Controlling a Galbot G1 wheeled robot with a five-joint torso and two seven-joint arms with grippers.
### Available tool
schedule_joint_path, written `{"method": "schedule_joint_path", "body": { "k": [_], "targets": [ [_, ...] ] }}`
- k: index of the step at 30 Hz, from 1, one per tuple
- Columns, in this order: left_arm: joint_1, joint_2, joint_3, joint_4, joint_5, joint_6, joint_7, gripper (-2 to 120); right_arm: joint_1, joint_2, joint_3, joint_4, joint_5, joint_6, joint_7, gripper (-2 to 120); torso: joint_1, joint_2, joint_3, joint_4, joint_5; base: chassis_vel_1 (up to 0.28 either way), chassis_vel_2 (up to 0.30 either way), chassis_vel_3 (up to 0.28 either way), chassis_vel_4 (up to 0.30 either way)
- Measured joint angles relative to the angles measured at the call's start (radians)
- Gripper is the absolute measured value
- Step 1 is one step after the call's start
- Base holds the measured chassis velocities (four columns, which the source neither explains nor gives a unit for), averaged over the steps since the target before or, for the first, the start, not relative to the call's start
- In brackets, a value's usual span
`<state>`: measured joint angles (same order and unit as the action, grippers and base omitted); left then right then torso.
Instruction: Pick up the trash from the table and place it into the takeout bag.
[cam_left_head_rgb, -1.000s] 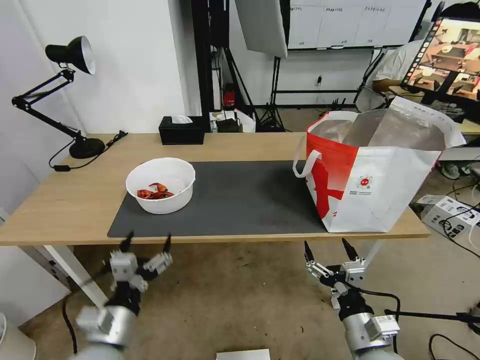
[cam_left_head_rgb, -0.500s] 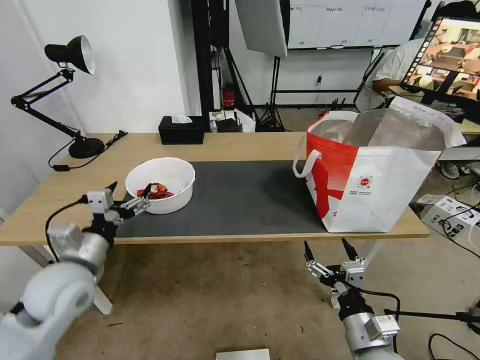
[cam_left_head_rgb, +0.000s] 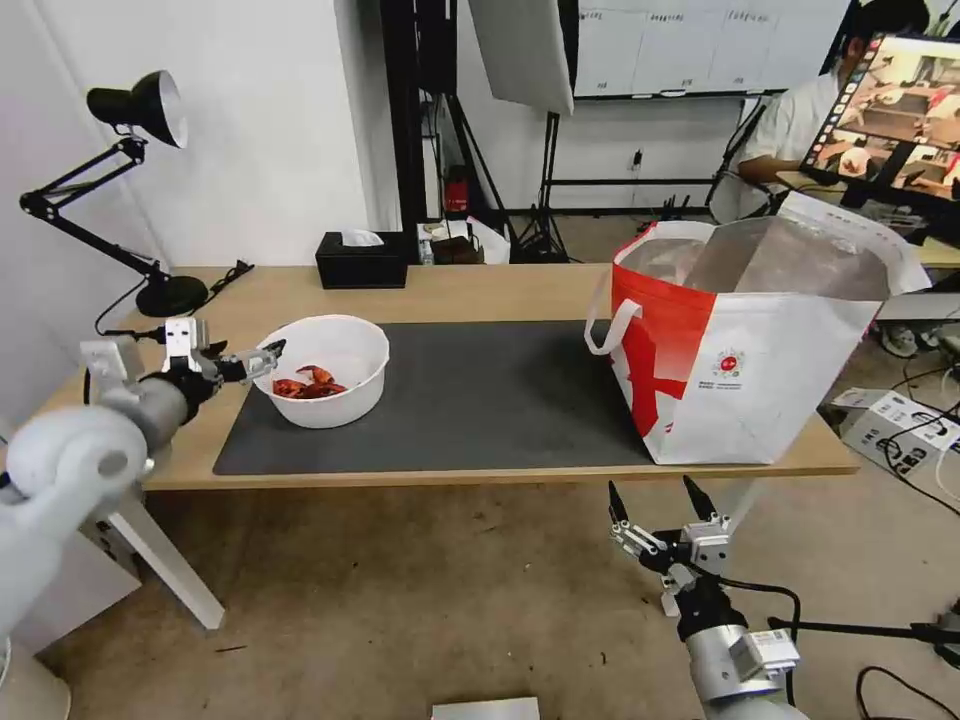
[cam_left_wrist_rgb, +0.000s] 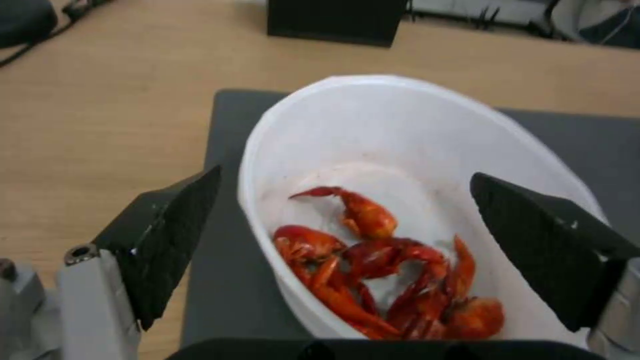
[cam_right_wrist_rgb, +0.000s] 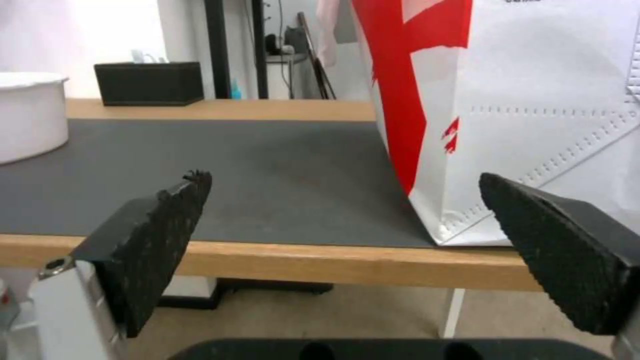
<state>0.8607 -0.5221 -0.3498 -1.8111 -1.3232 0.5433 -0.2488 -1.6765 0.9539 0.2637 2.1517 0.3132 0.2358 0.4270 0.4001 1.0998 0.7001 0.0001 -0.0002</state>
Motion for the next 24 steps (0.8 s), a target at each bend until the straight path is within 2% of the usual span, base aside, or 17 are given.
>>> {"method": "schedule_joint_path", "body": {
  "k": [1,4,8,20,24],
  "targets": [
    [0.0,0.0,0.0,0.0,0.0,0.0,0.0,100,0.0,0.0,0.0,0.0,0.0,0.0,0.0,100,0.0,0.0,0.0,0.0,0.0,0.0,0.0,0.0,0.0],
    [-0.108,0.016,0.08,0.069,-0.025,0.056,0.004,100,0.0,0.0,0.0,0.0,0.0,0.0,0.0,100,0.0,0.0,0.0,-0.0001,0.0001,0.0,0.0,0.0,0.0],
    [-0.177,0.013,0.131,0.128,-0.041,0.093,-0.011,100,0.0,0.0,0.0,0.0,0.0,0.0,0.0,100,0.0,0.0,0.0,-0.0001,0.0001,0.0,0.0,0.0,0.0],
    [-0.216,-0.022,0.178,0.218,-0.087,0.123,-0.036,100,0.0,0.0,0.0,0.0,0.0,0.0,0.0,100,0.0,0.0,0.0,0.0,0.0001,0.0,0.0,0.0,0.0],
    [-0.253,-0.046,0.218,0.246,-0.106,0.125,-0.042,100,0.0,0.0,0.0,0.0,0.0,0.0,0.0,100,0.0,0.0,0.0,0.0,0.0002,0.0,0.0,0.0,0.0]
  ]
}}
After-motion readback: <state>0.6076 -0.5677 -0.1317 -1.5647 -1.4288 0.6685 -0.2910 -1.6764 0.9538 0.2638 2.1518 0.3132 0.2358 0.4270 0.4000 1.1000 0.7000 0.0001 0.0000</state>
